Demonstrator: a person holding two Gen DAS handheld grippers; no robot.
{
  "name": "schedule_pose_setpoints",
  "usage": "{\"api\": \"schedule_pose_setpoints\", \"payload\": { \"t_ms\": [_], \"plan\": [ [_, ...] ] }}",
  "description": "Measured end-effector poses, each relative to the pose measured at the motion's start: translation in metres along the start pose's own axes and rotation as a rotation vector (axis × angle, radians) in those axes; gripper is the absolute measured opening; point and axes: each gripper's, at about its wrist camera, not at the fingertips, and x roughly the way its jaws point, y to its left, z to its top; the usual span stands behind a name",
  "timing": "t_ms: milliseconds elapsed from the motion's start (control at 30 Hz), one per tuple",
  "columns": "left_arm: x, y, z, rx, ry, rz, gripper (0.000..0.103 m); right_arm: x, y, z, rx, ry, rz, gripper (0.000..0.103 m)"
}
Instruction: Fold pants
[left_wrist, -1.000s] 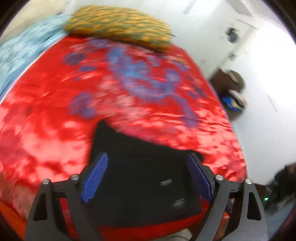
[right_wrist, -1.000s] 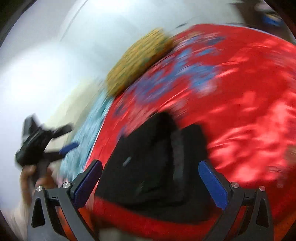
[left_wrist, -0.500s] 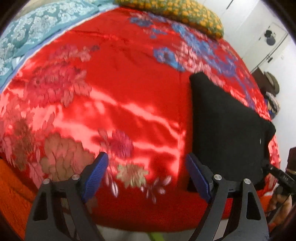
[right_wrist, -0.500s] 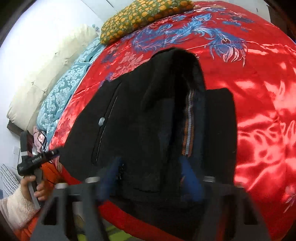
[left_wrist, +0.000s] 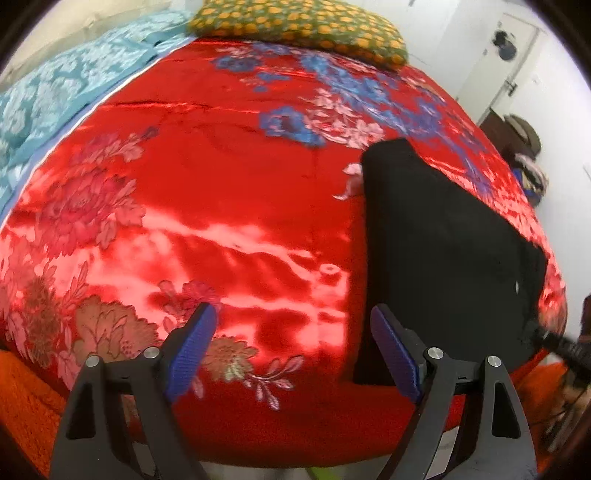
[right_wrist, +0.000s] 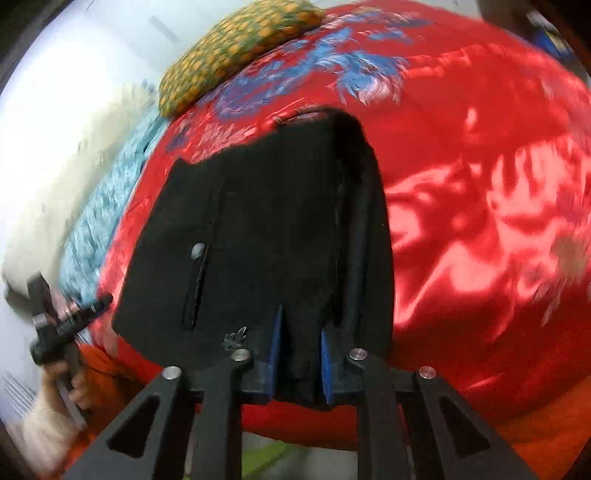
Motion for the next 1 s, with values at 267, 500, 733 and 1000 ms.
{"api": "schedule_pose_setpoints", "payload": {
  "t_ms": [267, 500, 733, 1000],
  "plan": [
    [-0.012, -0.034, -0.004, 0.155, -0.082, 0.019, 0.087, -0.060, 0.057, 0.047, -0.237, -0.179, -0.049, 0.024],
    [0.008, -0.073, -0.015, 0.322, -0.052, 0.052, 0.090, 0.022, 0.045, 0.090, -0.242, -0.028, -0.223, 0.024],
    [0.002, -0.067, -0.015, 0.289, -0.039, 0.053, 0.091, -0.011, 0.063, 0.071, -0.248, -0.134, -0.228, 0.030],
    [0.001, -0.068, -0.016, 0.280, -0.029, 0.054, 0.091, -0.050, 0.113, -0.011, -0.377, -0.204, -0.210, 0.046]
  ]
}}
